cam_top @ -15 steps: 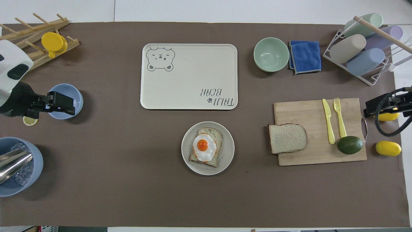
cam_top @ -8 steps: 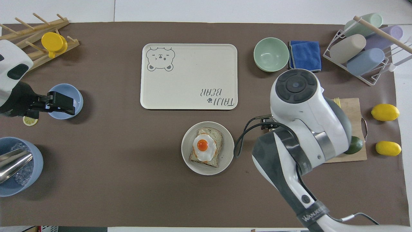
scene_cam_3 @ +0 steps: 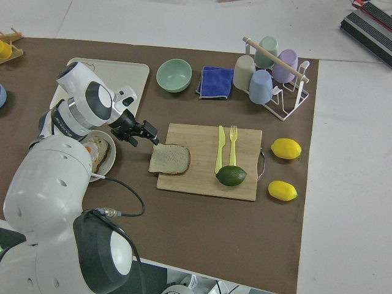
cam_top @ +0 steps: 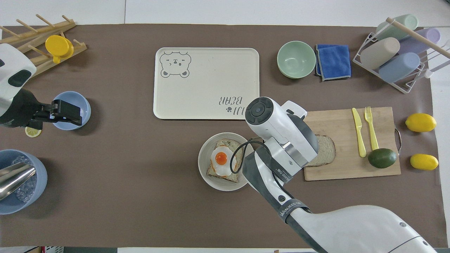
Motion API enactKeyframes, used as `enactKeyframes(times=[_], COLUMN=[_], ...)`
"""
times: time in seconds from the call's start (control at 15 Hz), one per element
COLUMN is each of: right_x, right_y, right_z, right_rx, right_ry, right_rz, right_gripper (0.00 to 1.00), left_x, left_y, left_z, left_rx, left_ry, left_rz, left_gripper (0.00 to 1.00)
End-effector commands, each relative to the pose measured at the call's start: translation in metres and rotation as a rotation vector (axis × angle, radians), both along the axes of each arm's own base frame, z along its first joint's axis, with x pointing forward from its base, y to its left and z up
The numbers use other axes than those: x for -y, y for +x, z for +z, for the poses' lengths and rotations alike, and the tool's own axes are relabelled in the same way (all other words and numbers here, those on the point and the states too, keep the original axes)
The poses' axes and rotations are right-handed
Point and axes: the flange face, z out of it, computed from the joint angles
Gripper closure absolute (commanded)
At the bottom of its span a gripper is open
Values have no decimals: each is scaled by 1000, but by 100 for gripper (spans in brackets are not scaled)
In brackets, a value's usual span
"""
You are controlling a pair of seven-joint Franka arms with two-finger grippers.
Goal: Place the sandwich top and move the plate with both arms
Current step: 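Reach the right gripper to the bread slice on the cutting board and grasp it, then carry the bread slice onto the egg toast and open the right gripper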
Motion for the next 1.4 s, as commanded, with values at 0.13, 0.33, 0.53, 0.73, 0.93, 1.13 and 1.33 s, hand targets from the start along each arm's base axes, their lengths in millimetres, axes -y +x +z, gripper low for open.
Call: enactKeyframes(times=[0.13, 0.33, 0.53, 0.73, 0.93, 1.13, 1.33], right_x=[18, 21, 26, 20, 2, -44, -112], right_y=[-14, -20, -24, -25, -19, -7, -13], right_z=[-8, -9, -12, -8, 5, 58, 118], right_rx=[2, -2, -13, -14, 3, 21, 66], right_ry=[-43, -77, -96, -98, -83, 3, 129], right_rz=[10, 37, 39, 49, 65, 59, 110], right_gripper=[0, 11, 32, 71, 100, 100, 100], left_x=[-3, -3, -3, -3, -3, -2, -2], left_y=[-3, -3, -3, -3, -3, -4, -3], left_z=[3, 3, 3, 3, 3, 3, 3], left_rx=[8, 8, 8, 8, 7, 7, 8], left_ry=[13, 11, 13, 11, 13, 13, 13], left_rz=[-4, -4, -4, -4, -4, -6, -6], left_gripper=[0, 0, 0, 0, 0, 0, 0])
